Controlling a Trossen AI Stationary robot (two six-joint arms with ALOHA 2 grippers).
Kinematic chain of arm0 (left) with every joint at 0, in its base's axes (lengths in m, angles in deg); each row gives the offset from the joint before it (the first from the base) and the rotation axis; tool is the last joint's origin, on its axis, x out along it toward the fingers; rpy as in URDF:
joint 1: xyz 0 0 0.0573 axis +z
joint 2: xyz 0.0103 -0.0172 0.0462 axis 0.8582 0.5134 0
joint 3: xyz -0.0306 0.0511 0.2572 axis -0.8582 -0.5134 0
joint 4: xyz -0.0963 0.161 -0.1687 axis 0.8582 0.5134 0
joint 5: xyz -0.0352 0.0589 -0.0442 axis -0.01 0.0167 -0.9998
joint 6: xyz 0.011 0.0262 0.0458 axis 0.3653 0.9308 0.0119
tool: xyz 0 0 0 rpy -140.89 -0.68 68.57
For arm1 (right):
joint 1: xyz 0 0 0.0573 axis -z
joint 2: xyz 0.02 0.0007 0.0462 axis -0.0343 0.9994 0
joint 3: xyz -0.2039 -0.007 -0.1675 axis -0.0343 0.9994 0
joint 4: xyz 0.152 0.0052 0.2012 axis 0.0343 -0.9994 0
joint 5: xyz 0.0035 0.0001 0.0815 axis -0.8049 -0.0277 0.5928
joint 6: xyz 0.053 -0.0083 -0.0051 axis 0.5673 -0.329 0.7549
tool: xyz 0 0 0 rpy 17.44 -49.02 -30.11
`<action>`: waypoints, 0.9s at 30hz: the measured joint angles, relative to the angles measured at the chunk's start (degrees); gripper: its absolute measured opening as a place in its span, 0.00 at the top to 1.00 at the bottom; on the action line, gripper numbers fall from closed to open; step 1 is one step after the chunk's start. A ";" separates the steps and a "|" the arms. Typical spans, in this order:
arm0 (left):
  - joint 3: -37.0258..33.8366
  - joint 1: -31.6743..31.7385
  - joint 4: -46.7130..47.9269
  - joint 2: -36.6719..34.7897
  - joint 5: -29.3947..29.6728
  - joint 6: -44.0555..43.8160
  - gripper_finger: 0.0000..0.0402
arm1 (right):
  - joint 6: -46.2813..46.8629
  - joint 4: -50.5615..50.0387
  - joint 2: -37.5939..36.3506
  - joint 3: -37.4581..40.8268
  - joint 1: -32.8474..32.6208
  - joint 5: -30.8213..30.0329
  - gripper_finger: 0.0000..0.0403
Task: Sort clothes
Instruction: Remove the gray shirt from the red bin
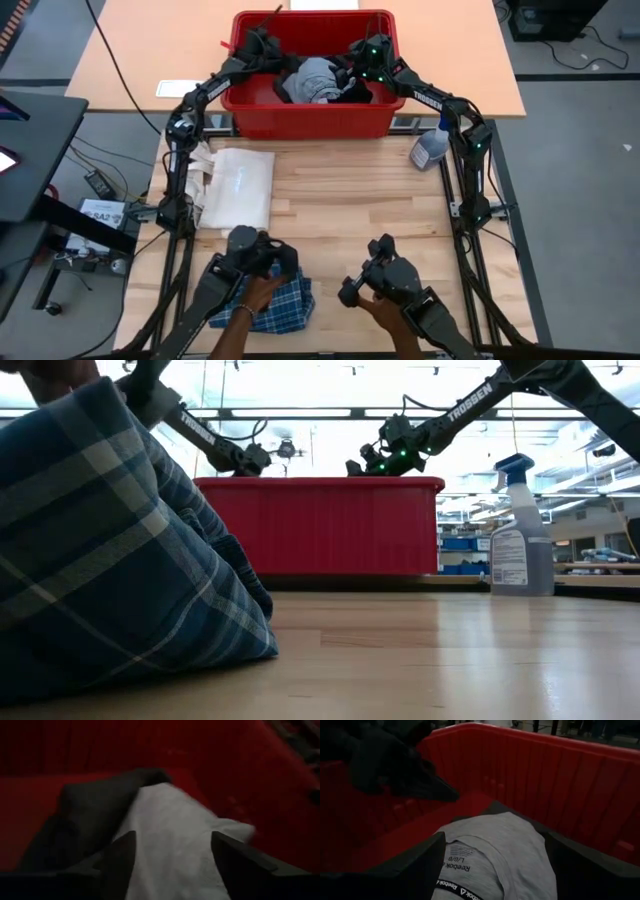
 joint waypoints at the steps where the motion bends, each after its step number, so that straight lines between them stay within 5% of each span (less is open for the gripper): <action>1: -0.06 -0.03 0.15 0.48 0.58 -0.21 0.28 | 0.02 -0.11 0.00 0.00 -0.03 0.01 0.13; 6: -0.10 0.77 1.16 2.74 0.82 -1.84 0.14 | 0.04 -0.03 0.00 0.00 -0.10 1.07 0.13; 11: -0.20 0.69 2.52 5.28 0.86 -0.63 0.11 | 0.02 -0.03 0.00 0.00 -0.11 1.07 0.13; 19: -0.13 -0.53 2.41 5.83 -14.28 -0.76 0.15 | 0.02 -1.24 0.00 0.00 -0.10 1.07 0.13; 27: -0.13 -0.70 1.18 2.38 -20.97 0.31 0.25 | -0.05 -2.98 0.00 -0.02 -0.09 1.10 0.13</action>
